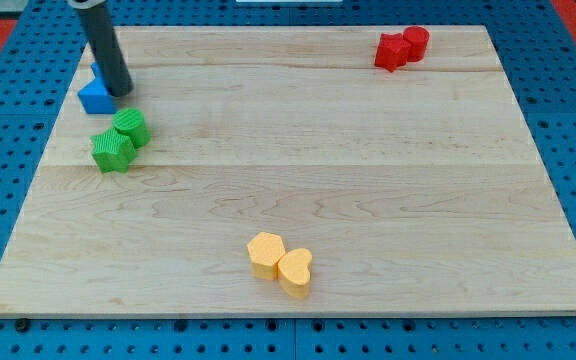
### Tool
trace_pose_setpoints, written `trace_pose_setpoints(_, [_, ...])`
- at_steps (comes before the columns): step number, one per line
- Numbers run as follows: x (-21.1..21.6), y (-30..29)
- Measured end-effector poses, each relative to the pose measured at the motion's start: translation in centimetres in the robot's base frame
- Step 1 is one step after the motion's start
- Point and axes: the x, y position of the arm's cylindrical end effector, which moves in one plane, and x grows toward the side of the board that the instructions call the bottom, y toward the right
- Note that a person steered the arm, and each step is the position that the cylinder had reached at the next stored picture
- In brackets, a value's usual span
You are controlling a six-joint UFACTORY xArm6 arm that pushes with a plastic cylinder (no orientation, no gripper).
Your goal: Move blue cube closer to blue triangle
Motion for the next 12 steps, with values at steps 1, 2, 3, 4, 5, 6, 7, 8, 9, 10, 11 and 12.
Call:
trace_pose_setpoints(1, [0.0, 1.1])
trace_pose_setpoints(2, [-0.5, 4.3])
trace_pose_setpoints(3, [-3.4, 5.2])
trace_pose_setpoints(4, [-6.7, 3.8])
trace_pose_setpoints(5, [-6.0, 3.7])
trace_pose_setpoints(6, [-5.9, 1.9])
trace_pose_setpoints(7, [-5.8, -0.2])
trace_pose_setpoints(8, [-5.6, -0.4])
trace_pose_setpoints(9, [-5.6, -0.5])
trace_pose_setpoints(10, [-5.6, -2.7])
trace_pose_setpoints(11, [-5.6, -4.4])
trace_pose_setpoints(12, [-5.3, -4.4])
